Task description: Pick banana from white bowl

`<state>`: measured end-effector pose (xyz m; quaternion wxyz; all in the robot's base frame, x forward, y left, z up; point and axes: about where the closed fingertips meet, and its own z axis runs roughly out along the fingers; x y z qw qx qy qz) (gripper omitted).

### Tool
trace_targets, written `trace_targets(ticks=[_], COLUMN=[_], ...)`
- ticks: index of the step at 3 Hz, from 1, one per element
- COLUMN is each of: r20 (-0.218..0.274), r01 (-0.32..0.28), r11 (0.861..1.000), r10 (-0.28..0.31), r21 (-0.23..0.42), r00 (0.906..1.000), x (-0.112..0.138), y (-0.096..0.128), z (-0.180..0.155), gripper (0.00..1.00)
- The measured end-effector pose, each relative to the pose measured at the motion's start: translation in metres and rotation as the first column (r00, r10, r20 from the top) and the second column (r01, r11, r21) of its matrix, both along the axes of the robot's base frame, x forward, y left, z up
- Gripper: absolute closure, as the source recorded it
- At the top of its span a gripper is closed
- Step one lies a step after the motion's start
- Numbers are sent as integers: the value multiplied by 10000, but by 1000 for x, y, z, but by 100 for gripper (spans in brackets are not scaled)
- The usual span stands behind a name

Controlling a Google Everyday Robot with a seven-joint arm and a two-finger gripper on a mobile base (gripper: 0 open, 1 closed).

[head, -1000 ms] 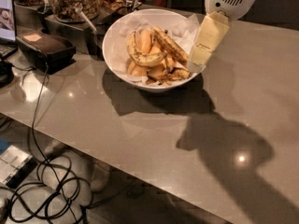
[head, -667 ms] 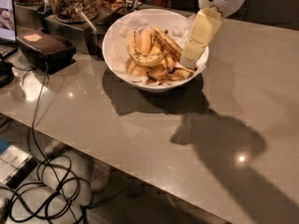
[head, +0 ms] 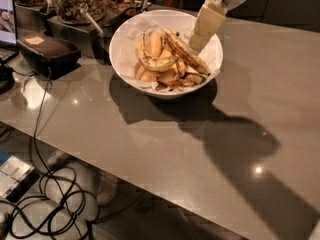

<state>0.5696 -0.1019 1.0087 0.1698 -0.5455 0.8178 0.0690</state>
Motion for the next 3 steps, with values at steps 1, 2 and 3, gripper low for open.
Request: trace_targets(ticks=[1, 2, 3], r20=[52, 53, -117], r01=[457, 1302, 1675], r11=[9988, 9914, 9859], r10=[-458, -1303, -1675], r21=[158, 140, 47], r00=[9989, 9915, 9858], x=[13, 29, 41], y=[-6, -20, -18], z=[4, 4, -4], gripper=[35, 34, 41])
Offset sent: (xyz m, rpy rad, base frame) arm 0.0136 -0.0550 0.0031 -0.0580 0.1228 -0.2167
